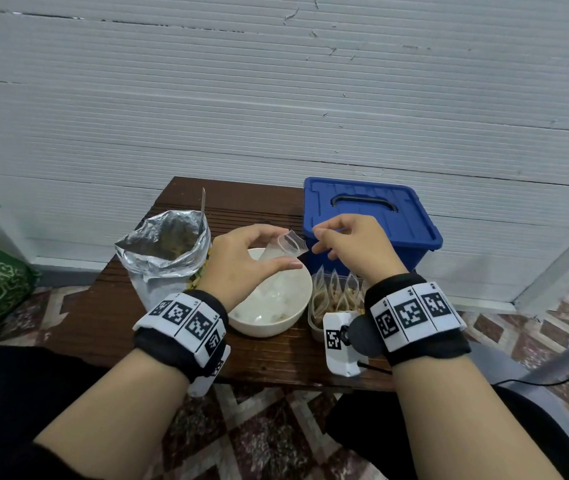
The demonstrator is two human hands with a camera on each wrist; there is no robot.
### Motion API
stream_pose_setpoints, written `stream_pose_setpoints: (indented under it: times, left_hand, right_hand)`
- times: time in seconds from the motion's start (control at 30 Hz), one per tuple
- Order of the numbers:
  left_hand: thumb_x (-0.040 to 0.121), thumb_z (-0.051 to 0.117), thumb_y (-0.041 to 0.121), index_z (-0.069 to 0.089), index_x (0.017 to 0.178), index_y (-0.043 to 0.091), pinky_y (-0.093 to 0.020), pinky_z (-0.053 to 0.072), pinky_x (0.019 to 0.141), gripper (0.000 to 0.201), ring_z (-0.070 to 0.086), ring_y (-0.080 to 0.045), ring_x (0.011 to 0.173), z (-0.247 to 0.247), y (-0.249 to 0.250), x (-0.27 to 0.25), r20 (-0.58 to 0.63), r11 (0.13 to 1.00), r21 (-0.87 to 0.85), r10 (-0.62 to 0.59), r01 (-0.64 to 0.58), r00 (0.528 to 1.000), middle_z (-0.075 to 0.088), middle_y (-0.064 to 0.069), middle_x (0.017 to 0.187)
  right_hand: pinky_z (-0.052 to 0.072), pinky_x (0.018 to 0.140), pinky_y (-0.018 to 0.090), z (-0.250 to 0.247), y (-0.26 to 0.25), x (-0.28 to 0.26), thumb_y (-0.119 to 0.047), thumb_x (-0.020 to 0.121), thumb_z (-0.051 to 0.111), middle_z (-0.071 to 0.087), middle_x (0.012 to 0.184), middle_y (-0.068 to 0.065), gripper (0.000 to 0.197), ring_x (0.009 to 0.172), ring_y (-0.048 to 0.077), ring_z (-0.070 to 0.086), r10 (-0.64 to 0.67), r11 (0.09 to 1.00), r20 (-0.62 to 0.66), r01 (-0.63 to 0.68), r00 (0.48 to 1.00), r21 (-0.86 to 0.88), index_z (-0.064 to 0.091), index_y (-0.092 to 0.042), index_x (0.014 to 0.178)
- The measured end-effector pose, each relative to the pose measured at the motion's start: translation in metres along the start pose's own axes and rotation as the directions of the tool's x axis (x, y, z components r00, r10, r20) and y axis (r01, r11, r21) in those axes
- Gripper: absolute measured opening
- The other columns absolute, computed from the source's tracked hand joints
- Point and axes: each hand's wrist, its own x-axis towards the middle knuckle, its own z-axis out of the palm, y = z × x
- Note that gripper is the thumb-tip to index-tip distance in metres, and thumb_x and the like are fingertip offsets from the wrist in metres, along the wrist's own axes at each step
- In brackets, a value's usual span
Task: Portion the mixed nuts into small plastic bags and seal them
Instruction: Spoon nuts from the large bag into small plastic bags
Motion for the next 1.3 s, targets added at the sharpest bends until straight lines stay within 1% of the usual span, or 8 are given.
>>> stream_pose_setpoints:
  times: [0.23,0.4,0.53,0.6,0.77,1.03,1.13,1.3]
  left_hand:
    - [0.059,0.085,0.037,0.07,0.103,0.034,-0.016,0.052,0.082,0.047,0.065,0.004,0.091,-0.034,0.018,0.006,-0.123,0.999,-0.05,0.008,-0.014,0.992,0.071,0.017,0.095]
    - [0.059,0.083,0.039,0.071,0.102,0.032,-0.013,0.051,0.078,0.045,0.066,0.0,0.089,-0.073,0.03,0.01,-0.207,0.997,-0.07,0.0,-0.014,0.978,0.072,0.015,0.092]
    - [0.06,0.084,0.039,0.07,0.106,0.032,-0.024,0.055,0.082,0.048,0.065,-0.013,0.092,-0.102,0.026,0.008,-0.281,0.999,-0.044,-0.013,0.0,0.96,0.071,0.007,0.099]
    - [0.057,0.083,0.044,0.07,0.107,0.031,-0.025,0.055,0.084,0.053,0.065,-0.011,0.094,-0.116,0.021,0.008,-0.31,1.0,-0.016,-0.017,0.013,0.951,0.07,0.009,0.101]
    - [0.063,0.085,0.038,0.067,0.11,0.027,-0.009,0.043,0.077,0.052,0.057,0.005,0.088,-0.142,-0.001,0.01,-0.364,0.993,0.056,-0.08,0.108,0.928,0.064,0.018,0.096]
    - [0.065,0.085,0.037,0.062,0.101,0.029,-0.005,0.039,0.073,0.044,0.052,0.009,0.082,-0.149,-0.04,0.007,-0.306,0.963,0.139,-0.178,0.229,0.935,0.057,0.023,0.087]
    - [0.067,0.084,0.037,0.061,0.099,0.031,-0.001,0.035,0.07,0.04,0.052,0.011,0.082,-0.149,-0.049,0.006,-0.274,0.955,0.156,-0.203,0.252,0.94,0.058,0.021,0.088]
    - [0.065,0.084,0.041,0.064,0.104,0.03,-0.012,0.045,0.081,0.045,0.059,0.005,0.09,-0.146,-0.057,0.005,-0.227,0.954,0.148,-0.225,0.262,0.948,0.063,0.018,0.095]
  right_hand:
    - [0.041,0.056,0.015,0.007,0.001,0.0,-0.027,0.094,0.058,0.072,0.079,-0.002,0.01,0.063,0.003,0.059,-0.019,1.0,0.03,0.02,0.999,-0.025,0.064,-0.024,0.087]
    - [0.042,0.057,0.013,0.016,-0.001,-0.002,-0.025,0.094,0.058,0.072,0.078,-0.001,0.01,0.06,0.002,0.058,-0.062,0.997,0.051,0.064,0.997,-0.036,0.066,-0.021,0.088]
    - [0.048,0.065,0.015,0.028,-0.003,-0.006,-0.023,0.093,0.058,0.072,0.077,-0.002,0.012,0.064,0.005,0.061,-0.101,0.994,0.096,0.105,0.99,-0.043,0.068,-0.018,0.091]
    - [0.05,0.069,0.018,0.035,-0.006,-0.008,-0.023,0.094,0.057,0.072,0.077,-0.003,0.012,0.068,0.008,0.062,-0.116,0.991,0.118,0.122,0.986,-0.053,0.068,-0.019,0.091]
    - [0.045,0.062,0.013,0.059,-0.019,-0.008,-0.023,0.095,0.056,0.071,0.078,-0.005,0.011,0.071,0.006,0.062,-0.176,0.979,0.162,0.19,0.971,-0.073,0.067,-0.022,0.092]
    - [0.051,0.087,0.032,0.101,-0.042,0.015,-0.031,0.093,0.058,0.068,0.096,0.002,0.02,0.092,0.017,0.063,-0.207,0.974,0.104,0.215,0.973,-0.074,0.064,-0.021,0.109]
    - [0.044,0.082,0.025,0.111,-0.051,0.024,-0.033,0.093,0.058,0.06,0.092,-0.006,0.033,0.094,0.014,0.059,-0.198,0.974,0.082,0.206,0.977,-0.098,0.061,-0.016,0.121]
    - [0.032,0.074,0.015,0.124,-0.06,0.039,-0.036,0.091,0.061,0.052,0.084,-0.013,0.038,0.078,-0.001,0.048,-0.224,0.968,0.047,0.228,0.973,-0.108,0.061,-0.018,0.124]
